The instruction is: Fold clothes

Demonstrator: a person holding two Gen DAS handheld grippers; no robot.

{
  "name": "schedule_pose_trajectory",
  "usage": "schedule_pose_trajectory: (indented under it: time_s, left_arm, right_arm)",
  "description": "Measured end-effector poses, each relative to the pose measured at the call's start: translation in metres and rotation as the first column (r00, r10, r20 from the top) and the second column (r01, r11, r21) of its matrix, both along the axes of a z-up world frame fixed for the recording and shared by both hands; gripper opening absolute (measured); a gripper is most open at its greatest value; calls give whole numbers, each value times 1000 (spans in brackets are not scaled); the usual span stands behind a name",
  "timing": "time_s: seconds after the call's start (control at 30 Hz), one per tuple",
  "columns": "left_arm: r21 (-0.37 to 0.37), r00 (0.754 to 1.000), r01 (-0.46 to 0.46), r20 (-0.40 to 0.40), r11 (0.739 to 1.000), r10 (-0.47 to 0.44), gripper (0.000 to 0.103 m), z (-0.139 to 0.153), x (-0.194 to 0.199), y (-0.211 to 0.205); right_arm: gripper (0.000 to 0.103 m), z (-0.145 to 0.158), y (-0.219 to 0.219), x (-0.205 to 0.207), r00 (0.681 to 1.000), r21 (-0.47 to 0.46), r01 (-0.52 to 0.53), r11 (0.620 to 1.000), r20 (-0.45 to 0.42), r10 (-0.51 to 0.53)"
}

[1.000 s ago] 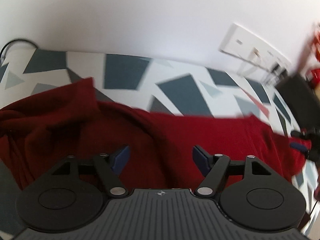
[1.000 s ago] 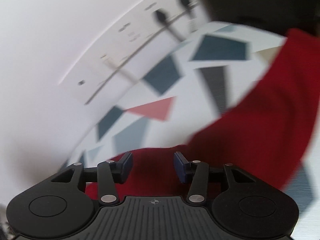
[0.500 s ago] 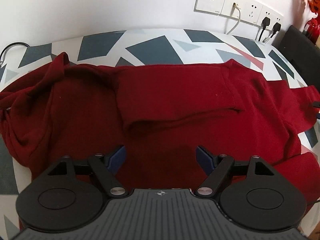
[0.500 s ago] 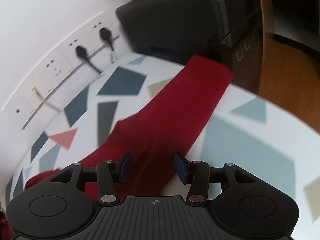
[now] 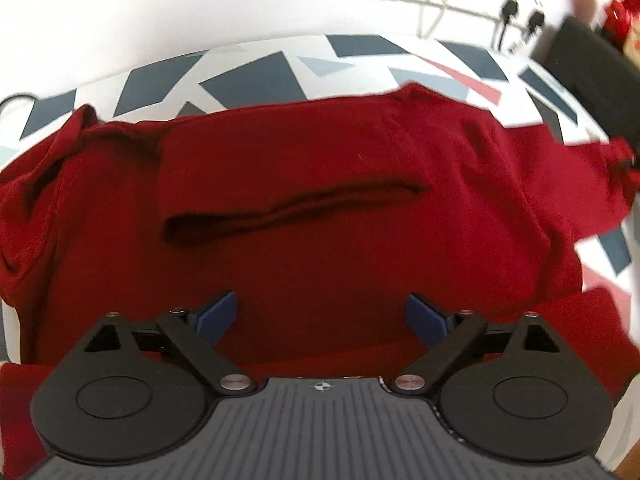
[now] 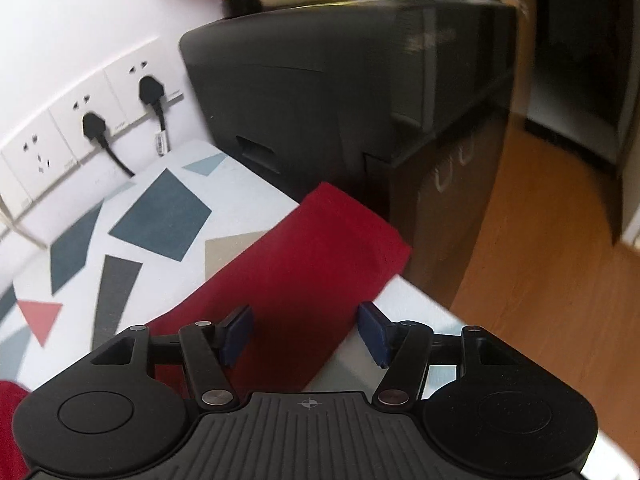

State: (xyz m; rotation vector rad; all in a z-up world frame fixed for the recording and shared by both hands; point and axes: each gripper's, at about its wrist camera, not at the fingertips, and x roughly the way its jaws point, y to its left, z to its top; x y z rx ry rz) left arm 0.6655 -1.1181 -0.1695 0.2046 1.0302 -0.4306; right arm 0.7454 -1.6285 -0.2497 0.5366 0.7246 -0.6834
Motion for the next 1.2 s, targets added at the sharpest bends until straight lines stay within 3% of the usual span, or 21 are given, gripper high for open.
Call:
schedule_pose_trajectory:
  time_s: [0.2,0.3,0.37,0.4,0.5,0.57,0.6,0.8,0.9,0.97,1.07,1.2]
  left_arm:
    - [20,1000,-6,0,1000,6,100,-2,-2,-6]
    - [30,1000,-8,0,1000,8,102,-4,-3,-9]
    - [36,1000,-11,1,999,11,103,-4,-4,-10]
    - [37,1000,-16,3,999,15,103,-4,-4,-11]
    - [36,1000,-25,6,999,25,103,-5,-4,-13]
    - [36,1000,-28,11,999,28,103,-6,-4,-14]
    - [36,999,-29,14,999,29,103,-6,-4,-14]
    - [38,999,-46,21,998,45,103,-7,-3,-16]
    - [41,998,-56,19,998,56,103,-7,-2,-18]
    - [42,998,-62,17,997,61,103,-7,-1,-20]
    - [41,998,-68,16,997,67,103,-7,0,-22]
    - [36,998,-60,26,998,60,103,-9,1,-27]
  right_arm:
    - [58,-1,-15,-6,998,32,14,999,58,-16]
    - [42,-3,-19,-8,997,27,17,999,69,-18]
    - [10,-3,-20,-8,998,24,-6,1000,64,5]
    - [7,-4,-20,-8,997,38,-19,999,69,16]
    - [9,-4,-22,-14,995,76,-7,997,98,-1]
    - [28,-3,-25,-21,993,72,35,997,114,-43]
    - [32,-4,-27,-24,990,67,54,996,126,-62]
    - [36,-14,-46,-27,980,73,105,992,159,-116]
    - [24,-17,-45,-20,986,21,97,995,131,-99]
    - [3,-10,-46,-25,981,-6,127,992,147,-125]
    - [3,19,-41,-50,945,-92,208,974,276,-175]
    - [3,38,-44,-67,931,-132,229,964,320,-177]
